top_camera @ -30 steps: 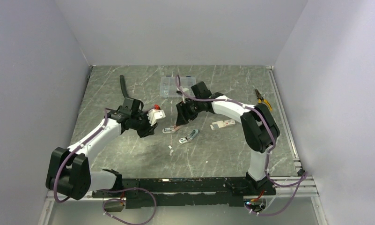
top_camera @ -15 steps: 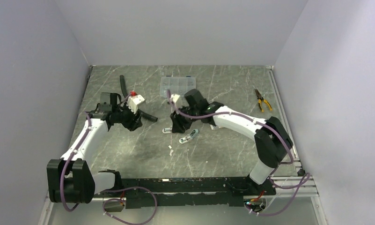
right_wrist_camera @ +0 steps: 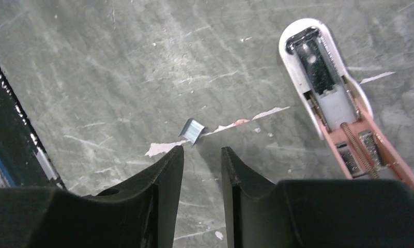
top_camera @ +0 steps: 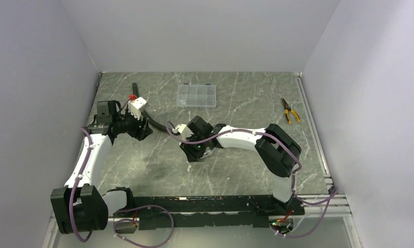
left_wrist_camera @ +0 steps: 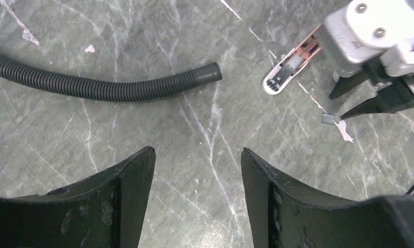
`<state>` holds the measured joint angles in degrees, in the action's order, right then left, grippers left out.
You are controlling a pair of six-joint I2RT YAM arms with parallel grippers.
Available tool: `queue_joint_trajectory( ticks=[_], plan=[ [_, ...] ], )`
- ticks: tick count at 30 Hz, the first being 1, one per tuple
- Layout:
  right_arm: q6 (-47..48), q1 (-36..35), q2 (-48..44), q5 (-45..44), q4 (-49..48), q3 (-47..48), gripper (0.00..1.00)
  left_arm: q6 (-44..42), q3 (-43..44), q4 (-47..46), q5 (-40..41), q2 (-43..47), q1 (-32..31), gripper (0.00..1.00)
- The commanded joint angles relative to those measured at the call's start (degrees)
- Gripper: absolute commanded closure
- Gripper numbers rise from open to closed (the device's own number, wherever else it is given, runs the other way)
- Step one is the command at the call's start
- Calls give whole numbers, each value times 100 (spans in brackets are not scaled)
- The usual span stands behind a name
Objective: Load the staples into the stapler
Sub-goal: Pick up the staple from the center of the board.
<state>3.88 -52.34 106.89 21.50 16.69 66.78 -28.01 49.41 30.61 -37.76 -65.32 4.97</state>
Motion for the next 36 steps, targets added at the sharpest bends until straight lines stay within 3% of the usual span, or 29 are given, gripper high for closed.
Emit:
queue_joint_trajectory(
  ticks=[1,18,36],
  plan=[
    [-75,-18,141,-202,-69,389,64,163,94,-172,-364,201,31,33],
    [-151,-214,361,-339,1,441,69,227,113,-255,-337,224,39,32],
    [63,-593,280,-1264,19,198,82,169,233,-115,-404,185,43,32]
  ],
)
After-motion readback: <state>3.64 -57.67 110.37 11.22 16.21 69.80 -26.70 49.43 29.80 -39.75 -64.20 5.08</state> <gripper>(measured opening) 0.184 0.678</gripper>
